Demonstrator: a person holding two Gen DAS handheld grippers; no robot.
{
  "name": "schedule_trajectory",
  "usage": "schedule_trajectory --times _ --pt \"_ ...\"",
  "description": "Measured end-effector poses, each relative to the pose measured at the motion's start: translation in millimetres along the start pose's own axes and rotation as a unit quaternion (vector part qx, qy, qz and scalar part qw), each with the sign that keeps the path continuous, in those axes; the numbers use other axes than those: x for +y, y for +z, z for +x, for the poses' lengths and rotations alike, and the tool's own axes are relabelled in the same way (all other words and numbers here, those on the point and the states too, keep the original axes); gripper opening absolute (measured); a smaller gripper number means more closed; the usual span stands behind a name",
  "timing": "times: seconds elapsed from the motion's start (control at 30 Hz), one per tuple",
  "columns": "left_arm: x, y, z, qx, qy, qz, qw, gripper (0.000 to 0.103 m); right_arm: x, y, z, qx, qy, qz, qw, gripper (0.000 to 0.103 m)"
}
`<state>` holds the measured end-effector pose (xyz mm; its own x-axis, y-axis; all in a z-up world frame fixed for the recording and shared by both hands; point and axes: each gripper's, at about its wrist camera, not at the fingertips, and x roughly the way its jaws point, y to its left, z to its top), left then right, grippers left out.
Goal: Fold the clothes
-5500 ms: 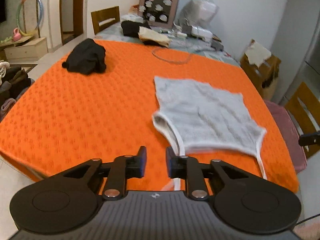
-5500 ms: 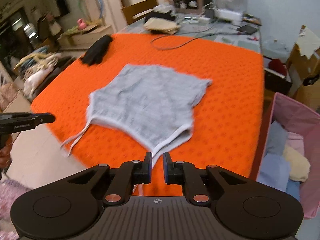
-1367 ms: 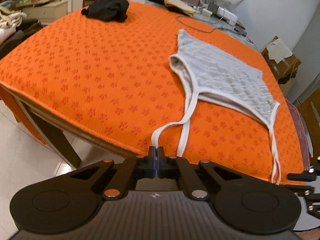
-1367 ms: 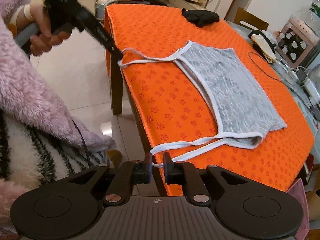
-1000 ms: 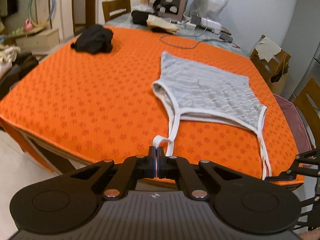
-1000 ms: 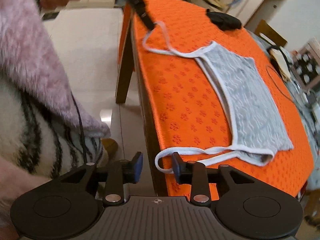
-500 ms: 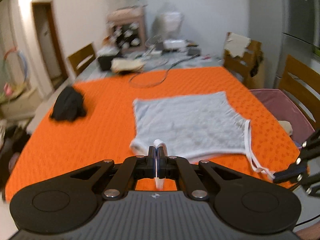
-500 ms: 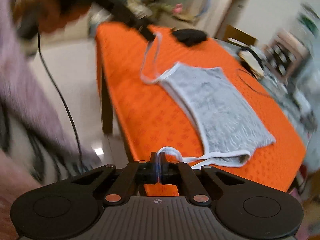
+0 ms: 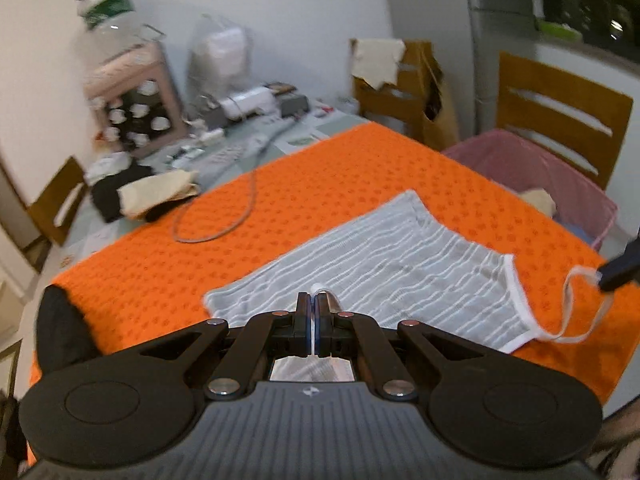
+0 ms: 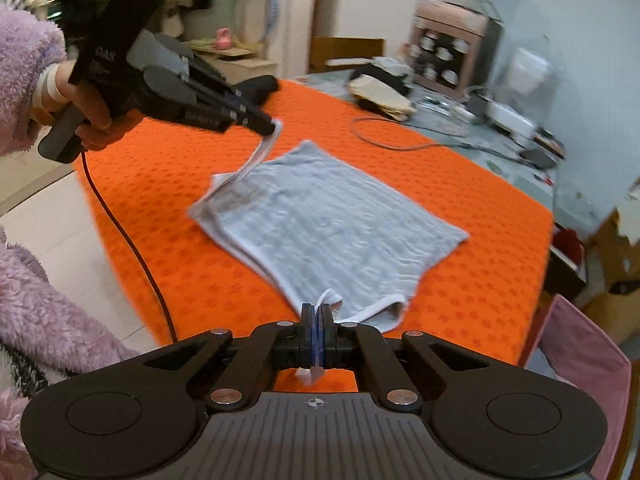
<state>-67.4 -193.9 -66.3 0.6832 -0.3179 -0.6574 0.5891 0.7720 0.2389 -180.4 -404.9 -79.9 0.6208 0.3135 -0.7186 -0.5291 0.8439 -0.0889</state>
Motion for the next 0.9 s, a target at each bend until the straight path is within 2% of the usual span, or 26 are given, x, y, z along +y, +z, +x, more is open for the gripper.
schedule_trajectory --times 0.17,0.33,0.47,0.63,0.8,0.83,0.9 --pt "10 -4 50 0.037 -0.033 0.014 0.9987 0.002 -12 24 14 0.011 -0.034 0.026 0.999 0.004" --pt "27 -11 73 0.035 -0.050 -0.003 0.9982 0.007 -26 55 41 0.031 -0.044 0.024 0.998 0.004" --pt "41 -12 62 0.016 -0.054 -0.024 0.9982 0.029 -36 75 71 0.050 -0.036 0.009 0.998 0.004" --pt "66 -21 40 0.008 -0.037 -0.072 0.9967 0.033 -58 87 119 0.086 -0.004 0.005 0.996 0.004" --pt "84 -36 17 0.017 -0.013 -0.110 0.9937 0.034 -72 83 157 0.125 0.013 0.003 0.992 0.005" --pt "84 -40 12 0.018 -0.012 -0.114 0.9933 0.034 -73 81 159 0.127 0.013 0.001 0.992 0.007" --pt "83 -46 3 0.024 -0.015 -0.111 0.9934 0.034 -76 80 157 0.124 0.011 0.000 0.992 0.020"
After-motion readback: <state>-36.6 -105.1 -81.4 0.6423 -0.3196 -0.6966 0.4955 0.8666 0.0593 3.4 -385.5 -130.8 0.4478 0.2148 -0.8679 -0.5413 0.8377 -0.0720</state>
